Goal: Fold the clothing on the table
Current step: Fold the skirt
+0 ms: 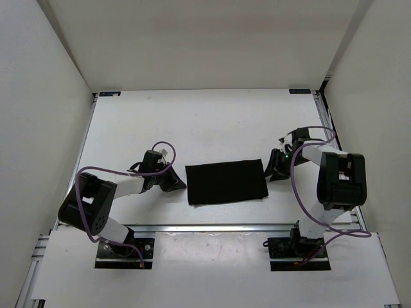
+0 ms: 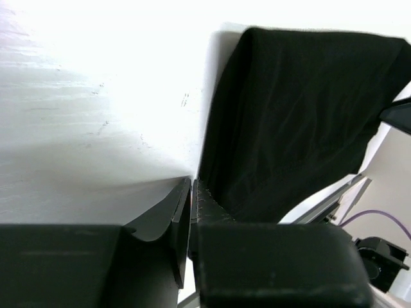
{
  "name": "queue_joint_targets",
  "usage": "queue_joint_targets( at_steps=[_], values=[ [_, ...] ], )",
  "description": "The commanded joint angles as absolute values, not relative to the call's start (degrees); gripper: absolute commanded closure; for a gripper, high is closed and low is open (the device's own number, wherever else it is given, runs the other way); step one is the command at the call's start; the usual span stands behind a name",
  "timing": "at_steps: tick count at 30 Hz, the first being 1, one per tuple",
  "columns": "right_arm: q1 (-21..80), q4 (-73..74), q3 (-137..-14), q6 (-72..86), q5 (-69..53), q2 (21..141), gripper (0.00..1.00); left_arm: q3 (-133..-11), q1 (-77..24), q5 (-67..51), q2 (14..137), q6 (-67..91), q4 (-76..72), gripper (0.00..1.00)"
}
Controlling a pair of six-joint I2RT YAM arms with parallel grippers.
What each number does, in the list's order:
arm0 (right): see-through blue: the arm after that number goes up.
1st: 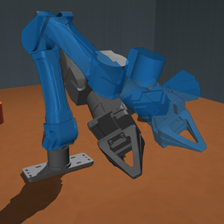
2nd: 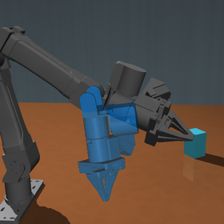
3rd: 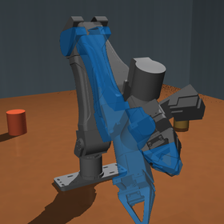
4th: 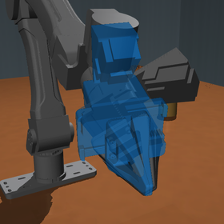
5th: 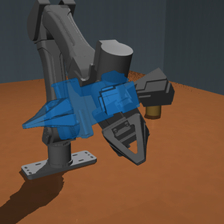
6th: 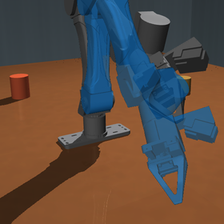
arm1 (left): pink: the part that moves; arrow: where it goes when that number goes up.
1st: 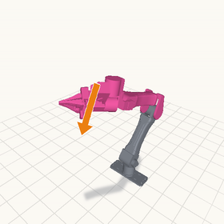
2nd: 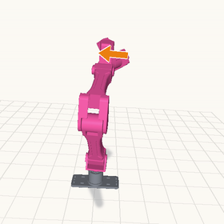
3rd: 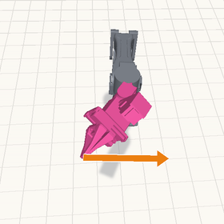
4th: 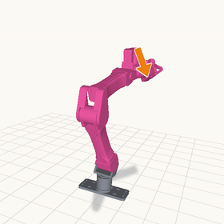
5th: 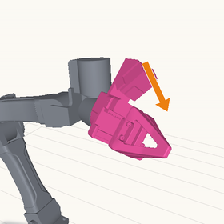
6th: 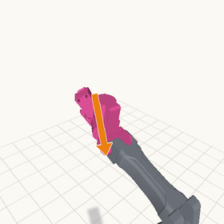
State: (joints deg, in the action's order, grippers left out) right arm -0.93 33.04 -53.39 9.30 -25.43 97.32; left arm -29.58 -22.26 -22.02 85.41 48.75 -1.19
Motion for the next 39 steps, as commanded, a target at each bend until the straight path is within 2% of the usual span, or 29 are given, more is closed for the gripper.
queue_joint_targets(
  at_steps=[1,7,9,11,13,22,27,32,39],
  values=[
    [-1.0,32.0,-53.5,7.6,-25.5,98.3,0.53,-28.2,-21.9,-21.7,83.6,49.6,-2.6,0.82],
    [-0.9,25.8,-50.4,10.8,-34.4,101.2,0.57,-27.4,-22.5,-21.9,83.4,50.7,-3.6,0.81],
    [-1.1,22.4,-49.1,11.9,-39.7,102.0,0.67,-27.2,-22.1,-21.9,83.0,50.9,-3.1,0.81],
    [-1.8,20.5,-47.6,12.9,-43.4,102.4,0.9,-26.9,-22.6,-21.2,83.0,50.8,-3.7,0.81],
    [-2.2,20.2,-46.6,13.3,-44.0,101.5,1.0,-26.9,-22.8,-21.6,83.1,51.0,-4.0,0.81],
    [-3.6,33.7,-50.8,9.8,-27.3,94.7,1.0,-28.0,-28.9,-21.4,87.9,52.8,-6.5,0.8],
    [-0.2,37.6,-56.4,11.0,-21.9,86.5,1.0,-31.5,-32.3,-22.7,91.7,52.2,-6.9,0.8],
    [8.9,38.0,-61.2,14.6,-26.5,83.4,1.0,-33.8,-33.3,-23.5,94.3,52.4,-6.9,0.8],
    [20.6,31.8,-65.4,20.2,-36.0,90.3,1.0,-35.6,-33.2,-23.8,95.5,52.8,-6.9,0.8]
  ],
)
